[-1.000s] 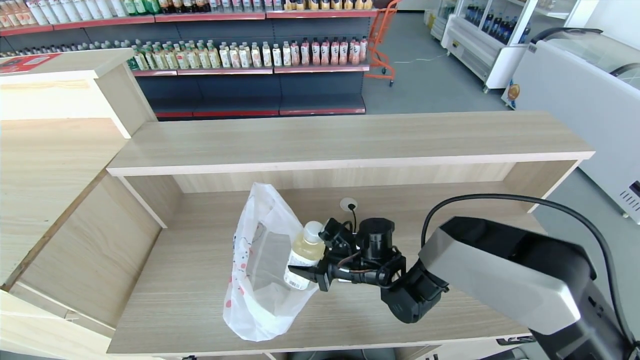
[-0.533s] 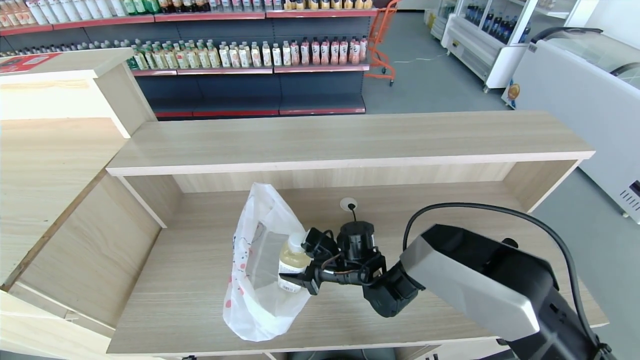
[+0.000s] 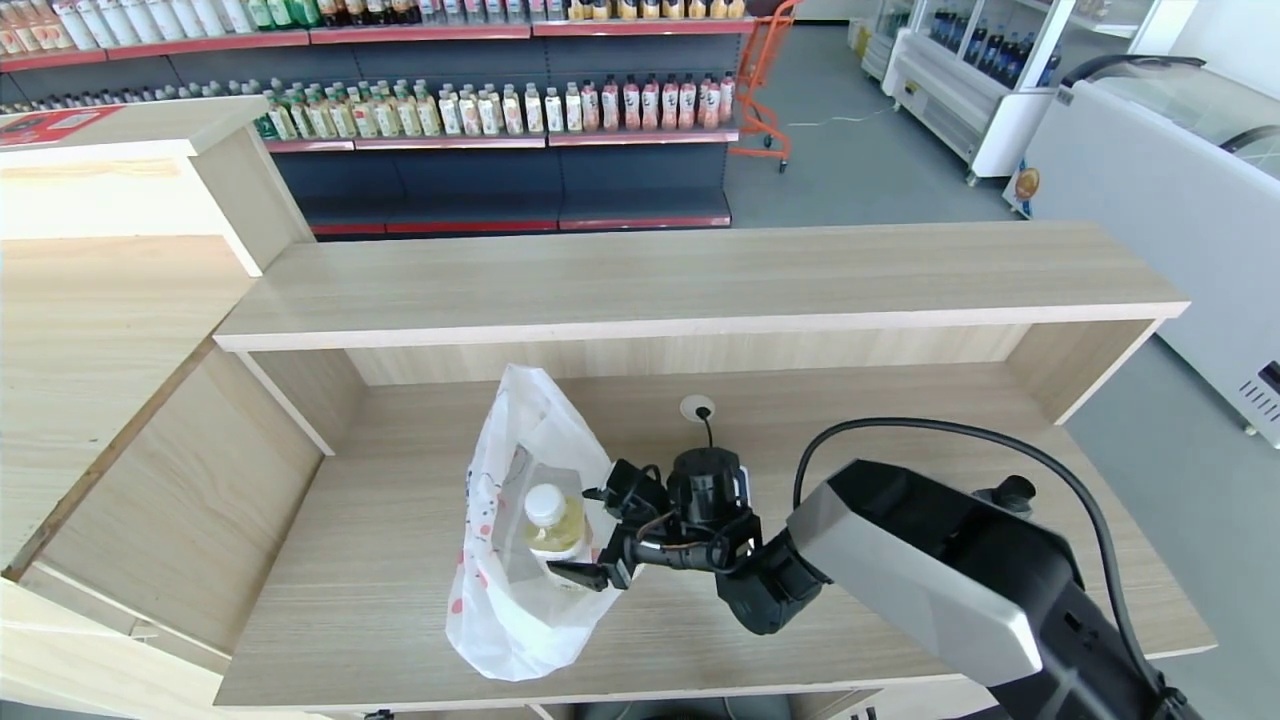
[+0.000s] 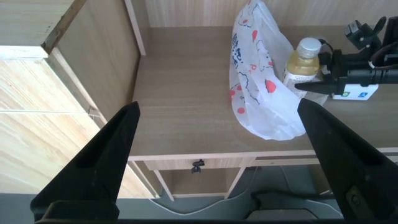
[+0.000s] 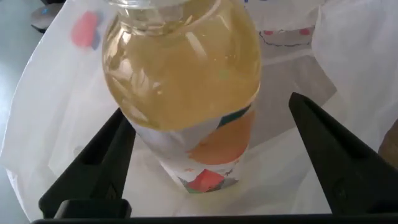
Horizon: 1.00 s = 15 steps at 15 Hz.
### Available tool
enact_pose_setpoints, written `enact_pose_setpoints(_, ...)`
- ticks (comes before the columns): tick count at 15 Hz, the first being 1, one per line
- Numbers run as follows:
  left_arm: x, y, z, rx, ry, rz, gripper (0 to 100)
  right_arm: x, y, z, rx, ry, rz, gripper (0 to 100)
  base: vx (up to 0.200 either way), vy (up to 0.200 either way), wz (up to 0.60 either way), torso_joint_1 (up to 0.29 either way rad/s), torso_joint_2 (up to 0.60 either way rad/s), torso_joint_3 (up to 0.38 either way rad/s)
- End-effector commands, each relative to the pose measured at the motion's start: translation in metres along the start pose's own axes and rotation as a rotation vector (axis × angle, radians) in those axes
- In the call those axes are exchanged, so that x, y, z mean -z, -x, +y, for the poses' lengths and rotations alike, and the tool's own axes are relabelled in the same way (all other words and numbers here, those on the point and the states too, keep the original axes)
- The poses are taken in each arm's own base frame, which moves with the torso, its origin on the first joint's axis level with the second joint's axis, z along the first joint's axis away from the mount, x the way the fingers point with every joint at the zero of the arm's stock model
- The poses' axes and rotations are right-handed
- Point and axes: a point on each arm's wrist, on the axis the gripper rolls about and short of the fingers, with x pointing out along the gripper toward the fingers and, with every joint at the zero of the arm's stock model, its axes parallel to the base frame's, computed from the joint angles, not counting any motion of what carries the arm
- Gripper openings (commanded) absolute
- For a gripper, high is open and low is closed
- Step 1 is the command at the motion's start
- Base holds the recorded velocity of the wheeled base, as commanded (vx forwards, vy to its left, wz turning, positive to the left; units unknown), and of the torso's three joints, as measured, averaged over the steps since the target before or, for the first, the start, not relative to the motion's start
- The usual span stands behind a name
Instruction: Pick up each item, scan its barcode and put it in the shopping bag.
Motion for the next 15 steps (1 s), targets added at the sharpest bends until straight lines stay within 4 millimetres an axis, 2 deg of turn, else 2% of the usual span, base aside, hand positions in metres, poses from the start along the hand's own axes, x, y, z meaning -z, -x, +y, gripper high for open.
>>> enact_pose_setpoints(1, 0.0, 0.0, 0.0, 0.0, 0.0, -0.001, 100, -0.003, 0.001, -0.001, 0.003, -0.008, -0.002, 100, 0.0, 0.0, 0.0, 0.0, 0.0, 0.0)
enact_pose_setpoints(4, 0.0, 0.0, 0.0, 0.0, 0.0, -0.001, 100, -0.037, 0.017, -0.008, 0.023, -0.182, -0.042, 100, 0.0, 0.0, 0.0, 0.0, 0.0, 0.0)
enact_pose_setpoints(7, 0.0, 0.0, 0.0, 0.0, 0.0, -0.001, 100, -0.076, 0.05, -0.003, 0.026, -0.418, -0.053, 100, 0.0, 0.0, 0.0, 0.0, 0.0, 0.0)
enact_pose_setpoints(11, 0.0, 0.0, 0.0, 0.0, 0.0, -0.001, 100, -0.077, 0.097, -0.004, 0.081, -0.501, 0.004, 100, 0.0, 0.0, 0.0, 0.0, 0.0, 0.0)
enact_pose_setpoints(12, 0.0, 0.0, 0.0, 0.0, 0.0, -0.001, 100, -0.081, 0.115, -0.01, 0.116, -0.519, 0.004, 100, 0.0, 0.0, 0.0, 0.0, 0.0, 0.0)
enact_pose_setpoints(13, 0.0, 0.0, 0.0, 0.0, 0.0, -0.001, 100, -0.082, 0.122, -0.013, 0.132, -0.538, 0.001, 100, 0.0, 0.0, 0.0, 0.0, 0.0, 0.0)
enact_pose_setpoints(15, 0.0, 0.0, 0.0, 0.0, 0.0, -0.001, 100, -0.096, 0.15, -0.017, 0.175, -0.612, -0.018, 100, 0.0, 0.0, 0.0, 0.0, 0.0, 0.0)
